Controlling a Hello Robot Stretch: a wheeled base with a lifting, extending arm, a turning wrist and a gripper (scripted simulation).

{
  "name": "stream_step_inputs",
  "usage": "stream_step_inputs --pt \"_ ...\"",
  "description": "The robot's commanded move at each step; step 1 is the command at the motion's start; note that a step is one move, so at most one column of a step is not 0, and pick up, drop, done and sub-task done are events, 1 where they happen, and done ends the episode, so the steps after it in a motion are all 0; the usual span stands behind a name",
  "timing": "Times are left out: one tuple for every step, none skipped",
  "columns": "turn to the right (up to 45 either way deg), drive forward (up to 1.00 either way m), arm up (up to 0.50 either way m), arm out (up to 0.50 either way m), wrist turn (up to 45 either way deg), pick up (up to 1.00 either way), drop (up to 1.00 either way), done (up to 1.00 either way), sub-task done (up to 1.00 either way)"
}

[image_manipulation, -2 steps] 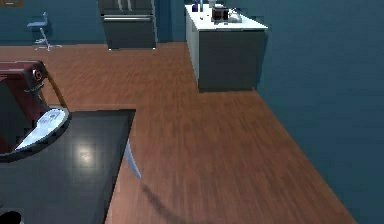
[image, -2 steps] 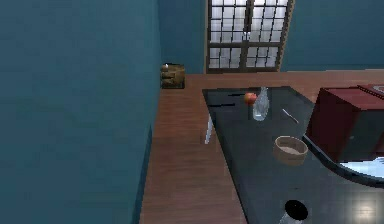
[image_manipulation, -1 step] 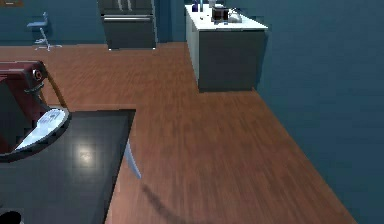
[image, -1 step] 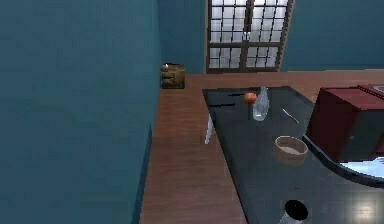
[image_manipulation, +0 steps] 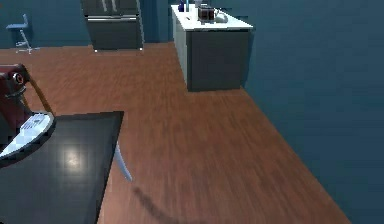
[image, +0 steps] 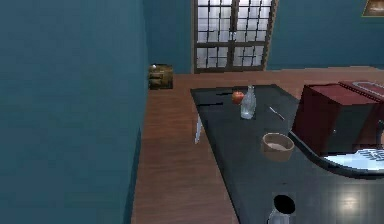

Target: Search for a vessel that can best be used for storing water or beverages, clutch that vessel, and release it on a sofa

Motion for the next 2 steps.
stream_step_inputs --pt "-6.0 0.0 0.0 0.0 0.0 0.0 0.0 0.0 0.0" --pt "0.0 0.85 0.0 0.0 0.0 0.0 0.0 0.0 0.0"
